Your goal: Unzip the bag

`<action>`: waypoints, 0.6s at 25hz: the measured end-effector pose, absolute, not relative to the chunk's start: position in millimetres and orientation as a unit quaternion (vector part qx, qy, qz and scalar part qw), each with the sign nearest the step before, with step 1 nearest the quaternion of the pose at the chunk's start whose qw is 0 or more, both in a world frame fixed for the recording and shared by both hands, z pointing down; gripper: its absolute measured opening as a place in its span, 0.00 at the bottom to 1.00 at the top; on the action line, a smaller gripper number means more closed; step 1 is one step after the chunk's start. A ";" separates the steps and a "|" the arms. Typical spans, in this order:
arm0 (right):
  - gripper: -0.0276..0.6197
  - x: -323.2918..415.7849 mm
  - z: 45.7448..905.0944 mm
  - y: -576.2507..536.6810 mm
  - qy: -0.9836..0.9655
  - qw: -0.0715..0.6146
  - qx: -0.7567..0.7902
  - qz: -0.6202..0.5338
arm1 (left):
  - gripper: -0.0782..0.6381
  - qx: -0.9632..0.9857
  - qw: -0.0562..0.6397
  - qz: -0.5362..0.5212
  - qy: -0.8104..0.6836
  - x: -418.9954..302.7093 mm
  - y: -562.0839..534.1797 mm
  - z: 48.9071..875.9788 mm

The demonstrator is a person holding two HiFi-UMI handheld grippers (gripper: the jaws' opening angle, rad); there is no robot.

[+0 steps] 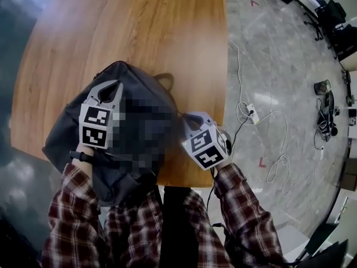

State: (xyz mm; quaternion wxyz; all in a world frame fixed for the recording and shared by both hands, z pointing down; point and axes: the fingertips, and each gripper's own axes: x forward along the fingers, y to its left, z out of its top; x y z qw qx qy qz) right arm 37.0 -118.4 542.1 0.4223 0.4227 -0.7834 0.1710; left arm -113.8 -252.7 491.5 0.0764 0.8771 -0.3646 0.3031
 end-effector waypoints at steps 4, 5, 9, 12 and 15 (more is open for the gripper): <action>0.06 35.0 538.5 -114.7 -0.786 0.401 0.432 0.187 | 0.12 0.929 0.024 0.305 -0.206 -60.5 -176.0 467.4; 0.06 33.3 536.3 -113.7 -0.787 0.397 0.433 0.190 | 0.12 0.935 0.009 0.310 -0.171 -50.9 -158.5 465.9; 0.06 26.6 527.4 -109.6 -0.791 0.382 0.434 0.201 | 0.12 0.931 -0.038 0.351 -0.089 -26.6 -128.4 478.2; 0.06 24.0 527.6 -101.0 -0.789 0.376 0.435 0.218 | 0.12 0.926 -0.033 0.373 -0.051 -14.0 -126.5 495.9; 0.06 22.2 527.6 -86.9 -0.786 0.361 0.439 0.242 | 0.12 0.921 -0.025 0.386 -0.032 -5.4 -125.3 507.2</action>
